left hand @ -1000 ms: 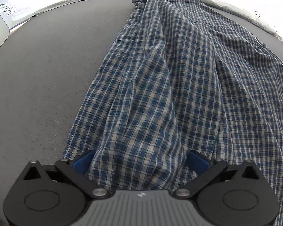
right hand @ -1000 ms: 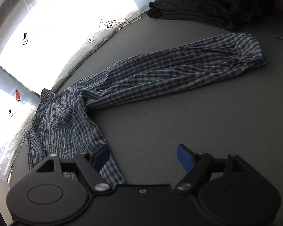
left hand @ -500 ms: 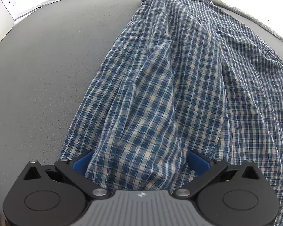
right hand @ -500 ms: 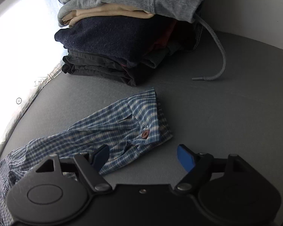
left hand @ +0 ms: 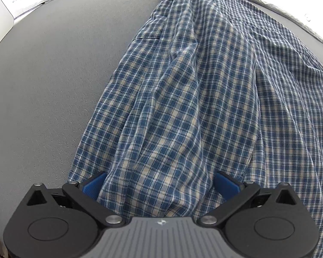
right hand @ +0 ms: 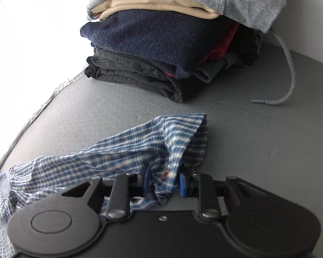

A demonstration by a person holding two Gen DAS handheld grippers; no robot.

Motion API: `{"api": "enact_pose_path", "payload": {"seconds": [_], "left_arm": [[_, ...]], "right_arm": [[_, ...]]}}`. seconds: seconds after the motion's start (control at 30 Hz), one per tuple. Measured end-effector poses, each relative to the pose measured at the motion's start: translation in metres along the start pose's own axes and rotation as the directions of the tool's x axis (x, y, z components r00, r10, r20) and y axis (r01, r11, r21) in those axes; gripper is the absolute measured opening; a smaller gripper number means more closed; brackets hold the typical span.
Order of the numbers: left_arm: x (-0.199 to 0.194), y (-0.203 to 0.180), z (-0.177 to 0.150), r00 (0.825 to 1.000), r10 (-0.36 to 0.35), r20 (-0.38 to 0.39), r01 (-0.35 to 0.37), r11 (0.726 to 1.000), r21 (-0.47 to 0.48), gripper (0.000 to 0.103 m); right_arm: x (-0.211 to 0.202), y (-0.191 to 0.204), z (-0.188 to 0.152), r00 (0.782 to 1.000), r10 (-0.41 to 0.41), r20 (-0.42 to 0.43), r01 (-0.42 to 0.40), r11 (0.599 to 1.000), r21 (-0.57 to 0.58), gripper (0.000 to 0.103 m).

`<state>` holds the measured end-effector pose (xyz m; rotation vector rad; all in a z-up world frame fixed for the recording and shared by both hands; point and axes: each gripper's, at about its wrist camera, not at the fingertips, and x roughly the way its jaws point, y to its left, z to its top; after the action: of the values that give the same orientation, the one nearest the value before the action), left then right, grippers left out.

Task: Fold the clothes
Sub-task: 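Reach the right tool to the outstretched sleeve cuff and grasp it, then lay the held sleeve across the shirt body with the right tool and release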

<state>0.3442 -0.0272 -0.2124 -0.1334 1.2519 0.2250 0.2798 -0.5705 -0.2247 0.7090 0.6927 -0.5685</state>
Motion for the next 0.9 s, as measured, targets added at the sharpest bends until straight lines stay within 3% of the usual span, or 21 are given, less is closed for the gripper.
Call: {"api": "enact_pose_path", "payload": {"seconds": [0.2,0.3,0.37,0.4,0.47,0.63,0.67,0.8,0.87,0.9], "left_arm": [[-0.002,0.001,-0.001,1.0,-0.003,0.003,0.003,1.0,0.004,0.103],[-0.003,0.001,-0.001,1.0,-0.006,0.006,0.006,1.0,0.013,0.103],[-0.003,0.001,-0.001,1.0,-0.009,0.007,0.009,1.0,0.02,0.103],[-0.003,0.001,0.0,1.0,-0.011,0.007,0.01,1.0,0.024,0.103],[-0.003,0.001,0.0,1.0,-0.014,0.007,0.014,0.999,0.034,0.103],[-0.002,0.002,0.003,1.0,-0.024,-0.002,0.024,0.998,0.061,0.103],[-0.001,0.001,0.005,1.0,-0.026,-0.005,0.026,0.997,0.066,0.103],[0.002,0.0,0.01,0.999,-0.033,-0.01,0.033,0.996,0.081,0.103],[0.002,0.0,0.012,0.999,-0.033,-0.009,0.034,0.996,0.084,0.103],[0.002,0.0,0.011,0.999,-0.033,-0.007,0.034,0.996,0.083,0.103]], "right_arm": [[0.001,0.024,-0.012,0.971,0.23,-0.065,-0.221,0.968,0.122,0.016],[0.005,0.058,-0.022,0.94,0.323,-0.114,-0.311,0.944,0.11,0.014],[0.005,0.09,-0.032,0.907,0.391,-0.158,-0.383,0.92,0.076,0.014],[0.004,0.106,-0.037,0.888,0.422,-0.183,-0.419,0.906,0.056,0.014],[0.002,0.136,-0.052,0.828,0.503,-0.247,-0.503,0.862,0.068,0.014],[0.006,0.202,-0.099,0.628,0.655,-0.42,-0.653,0.737,0.174,0.013],[0.01,0.211,-0.109,0.604,0.65,-0.462,-0.65,0.737,0.187,0.015],[0.031,0.225,-0.147,0.546,0.585,-0.6,-0.573,0.783,0.241,0.03],[0.039,0.219,-0.154,0.519,0.6,-0.609,-0.534,0.784,0.318,0.031],[0.041,0.214,-0.154,0.513,0.612,-0.602,-0.519,0.78,0.35,0.038]]}}
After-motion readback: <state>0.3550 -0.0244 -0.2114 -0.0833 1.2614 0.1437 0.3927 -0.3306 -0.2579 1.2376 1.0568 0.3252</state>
